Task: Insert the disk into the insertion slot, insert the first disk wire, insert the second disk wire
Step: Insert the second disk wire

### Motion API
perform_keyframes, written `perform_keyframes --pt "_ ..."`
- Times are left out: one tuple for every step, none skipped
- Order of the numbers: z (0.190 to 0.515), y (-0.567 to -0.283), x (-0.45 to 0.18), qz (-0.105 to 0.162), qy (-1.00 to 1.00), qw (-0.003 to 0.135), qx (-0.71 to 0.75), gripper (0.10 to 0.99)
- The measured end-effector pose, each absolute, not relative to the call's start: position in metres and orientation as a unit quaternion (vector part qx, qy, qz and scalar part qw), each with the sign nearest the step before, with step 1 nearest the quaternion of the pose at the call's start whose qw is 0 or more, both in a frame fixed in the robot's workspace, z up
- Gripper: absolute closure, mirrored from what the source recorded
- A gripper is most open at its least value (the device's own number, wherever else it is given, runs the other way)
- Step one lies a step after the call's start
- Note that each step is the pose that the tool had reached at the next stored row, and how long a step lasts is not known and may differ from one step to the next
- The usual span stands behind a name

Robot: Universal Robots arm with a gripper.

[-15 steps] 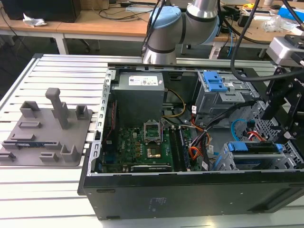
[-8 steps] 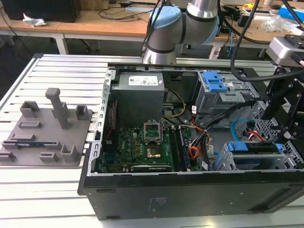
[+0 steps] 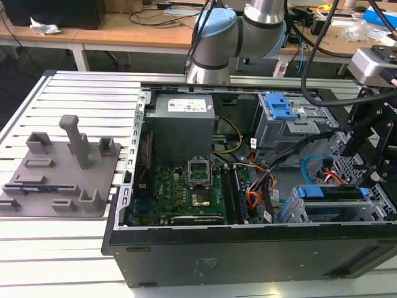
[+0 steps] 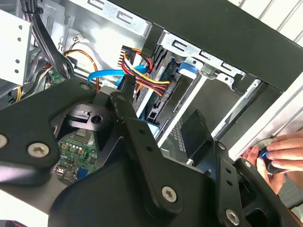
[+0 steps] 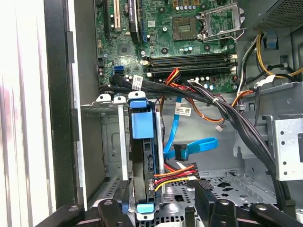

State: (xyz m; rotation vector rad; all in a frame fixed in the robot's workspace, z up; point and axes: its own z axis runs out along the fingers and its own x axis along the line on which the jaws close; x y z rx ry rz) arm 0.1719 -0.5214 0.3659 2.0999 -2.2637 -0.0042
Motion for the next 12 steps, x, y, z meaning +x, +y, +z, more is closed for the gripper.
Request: perform_keyframes --pt "0.366 -0.515 0.172 0.005 -0.733 0.032 0.68 0.427" --pt "0.366 -0.502 0.172 0.028 -0.732 0.054 0.678 0.427" --pt "0.366 -0.496 0.172 0.044 -0.732 0.069 0.677 0.427" --pt "0.366 -0.488 0.172 0.062 -0.73 0.085 0.675 0.427" --pt "0.366 -0.484 0.171 0.073 -0.729 0.096 0.673 0.443" --pt "0.366 -0.48 0.17 0.083 -0.728 0.105 0.672 0.51" --pt "0.366 -0.471 0.167 0.099 -0.726 0.12 0.67 0.639" --pt "0.366 -0.468 0.166 0.101 -0.726 0.122 0.669 0.639" --pt "0.366 -0.466 0.165 0.103 -0.726 0.123 0.669 0.639" --pt "0.366 -0.463 0.164 0.104 -0.725 0.125 0.669 0.639" --pt "0.366 -0.46 0.163 0.106 -0.725 0.126 0.669 0.639" --pt "0.366 -0.456 0.16 0.109 -0.724 0.129 0.669 0.639"
